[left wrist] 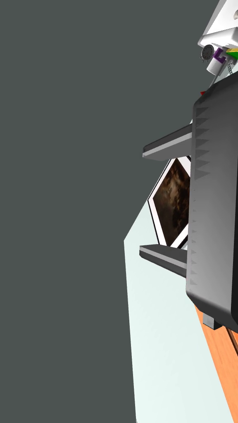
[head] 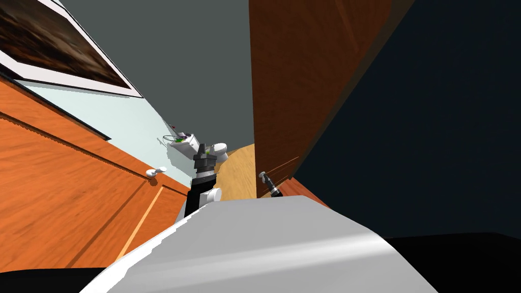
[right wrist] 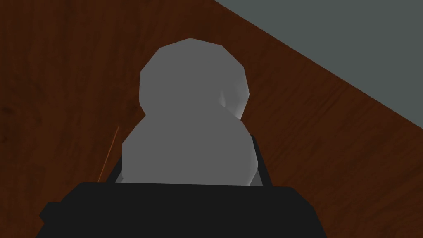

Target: Push the door open

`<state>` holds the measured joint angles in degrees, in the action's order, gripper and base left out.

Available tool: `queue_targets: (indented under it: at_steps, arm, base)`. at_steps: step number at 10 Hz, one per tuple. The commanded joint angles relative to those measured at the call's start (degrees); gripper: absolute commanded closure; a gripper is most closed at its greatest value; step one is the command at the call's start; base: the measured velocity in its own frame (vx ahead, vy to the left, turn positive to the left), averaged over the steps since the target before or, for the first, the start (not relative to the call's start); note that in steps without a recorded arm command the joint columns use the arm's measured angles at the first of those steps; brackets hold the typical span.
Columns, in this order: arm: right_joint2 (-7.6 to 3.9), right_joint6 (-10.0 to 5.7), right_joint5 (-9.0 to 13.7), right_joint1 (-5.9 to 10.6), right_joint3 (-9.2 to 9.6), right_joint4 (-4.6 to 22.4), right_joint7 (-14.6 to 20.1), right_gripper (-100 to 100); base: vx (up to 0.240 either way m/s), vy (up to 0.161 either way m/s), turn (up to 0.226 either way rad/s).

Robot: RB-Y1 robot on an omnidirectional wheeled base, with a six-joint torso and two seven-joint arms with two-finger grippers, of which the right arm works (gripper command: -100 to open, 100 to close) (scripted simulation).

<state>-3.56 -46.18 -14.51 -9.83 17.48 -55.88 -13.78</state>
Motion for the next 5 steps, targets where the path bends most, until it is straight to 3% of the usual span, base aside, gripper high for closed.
queue_targets:
  at_steps: [1,5]
  arm:
    - [-0.53,0.44,1.33,0.35,-0.06,0.14,2.86,100]
    - [-0.76,0.55,3.30,1.10,0.68,0.77,8.00,100]
  base:
    - [0.041,0.031,-0.050]
    - [0.034,0.027,-0.040]
